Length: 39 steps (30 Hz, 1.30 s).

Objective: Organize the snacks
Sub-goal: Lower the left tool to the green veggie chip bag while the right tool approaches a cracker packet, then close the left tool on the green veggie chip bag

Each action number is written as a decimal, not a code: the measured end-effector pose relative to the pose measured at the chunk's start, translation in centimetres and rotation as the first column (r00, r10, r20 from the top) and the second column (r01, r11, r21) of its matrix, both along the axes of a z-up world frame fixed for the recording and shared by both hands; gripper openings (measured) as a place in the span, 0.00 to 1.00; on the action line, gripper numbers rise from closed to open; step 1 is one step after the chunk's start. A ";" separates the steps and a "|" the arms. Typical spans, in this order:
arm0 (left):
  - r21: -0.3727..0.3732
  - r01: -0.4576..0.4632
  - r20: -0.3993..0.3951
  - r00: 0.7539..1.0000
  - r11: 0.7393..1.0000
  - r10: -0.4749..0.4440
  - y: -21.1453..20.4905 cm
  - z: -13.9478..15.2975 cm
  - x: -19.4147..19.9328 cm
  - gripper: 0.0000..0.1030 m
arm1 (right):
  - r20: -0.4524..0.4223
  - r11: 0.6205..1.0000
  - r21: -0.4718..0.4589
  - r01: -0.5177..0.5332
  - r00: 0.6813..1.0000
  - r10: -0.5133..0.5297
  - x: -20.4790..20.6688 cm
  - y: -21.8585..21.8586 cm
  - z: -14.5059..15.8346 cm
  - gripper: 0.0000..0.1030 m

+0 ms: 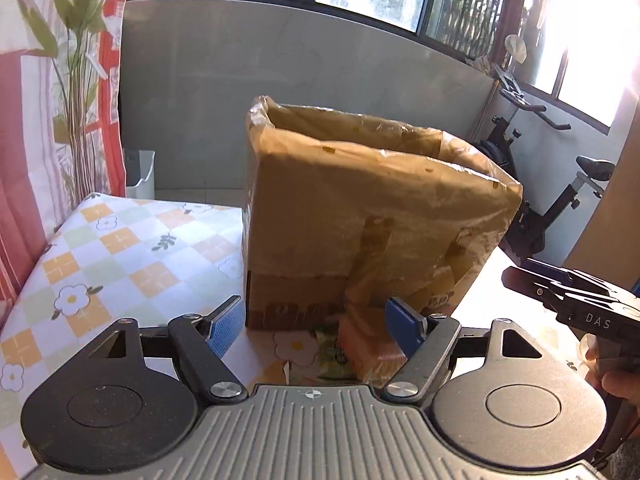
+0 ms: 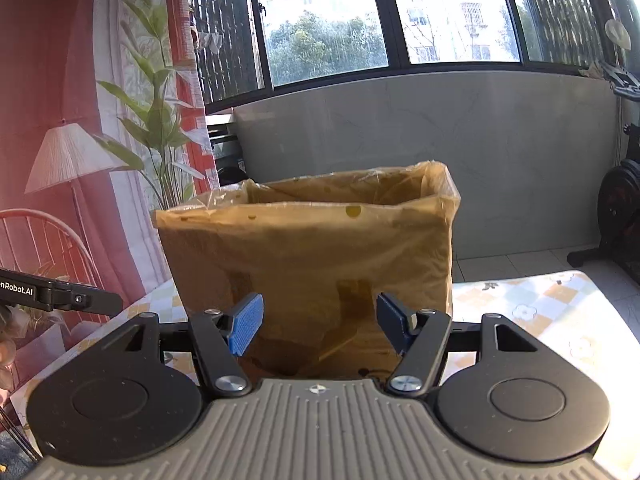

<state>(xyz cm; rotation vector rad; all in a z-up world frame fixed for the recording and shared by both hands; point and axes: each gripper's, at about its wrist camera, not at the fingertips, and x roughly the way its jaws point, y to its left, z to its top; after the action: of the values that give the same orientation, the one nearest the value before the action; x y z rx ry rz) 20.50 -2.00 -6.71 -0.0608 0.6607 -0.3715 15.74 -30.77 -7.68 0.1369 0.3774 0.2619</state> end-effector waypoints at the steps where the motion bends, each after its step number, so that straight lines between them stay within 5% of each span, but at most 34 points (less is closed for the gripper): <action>1: 0.003 0.008 -0.004 1.000 1.000 -0.008 0.0 -0.5 -0.4 0.77 | -0.013 1.000 0.005 0.002 1.000 -0.002 -0.4 -0.1 -0.5 0.64; 13: 0.065 0.073 -0.100 0.993 0.995 -0.066 -1.7 -6.2 -3.0 0.77 | -0.226 0.994 -0.090 0.061 0.971 -0.080 -4.9 -1.6 -6.3 0.68; 17: 0.111 0.071 -0.074 0.995 0.991 -0.063 -2.0 -7.1 -3.7 0.84 | -0.305 0.986 -0.158 0.047 0.948 -0.094 -6.4 -1.5 -8.3 0.68; 23: 0.152 0.080 -0.048 0.996 0.985 -0.073 -2.8 -8.3 -4.7 0.95 | -0.367 0.986 -0.159 0.044 0.925 -0.100 -7.4 -2.0 -9.1 0.64; 24: 0.149 0.076 -0.042 0.997 0.986 -0.071 -2.7 -8.5 -4.8 0.96 | -0.379 0.987 -0.154 0.034 0.921 -0.091 -7.3 -2.1 -9.4 0.55; 26: 0.144 0.068 -0.038 0.997 0.987 -0.063 -2.5 -8.9 -4.9 0.97 | -0.388 0.990 -0.138 0.012 0.919 -0.065 -7.3 -2.2 -9.8 0.47; 39: 0.067 0.029 -0.064 0.998 0.997 -0.025 -0.9 -10.1 -4.7 1.00 | -0.302 0.987 -0.148 -0.054 0.953 0.006 -1.9 -0.9 -10.7 0.46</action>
<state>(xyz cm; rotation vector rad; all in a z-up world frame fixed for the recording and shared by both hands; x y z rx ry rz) 15.82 -2.94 -16.85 0.0014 0.7370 -0.3737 13.86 -31.67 -18.41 0.0169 0.7022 0.2411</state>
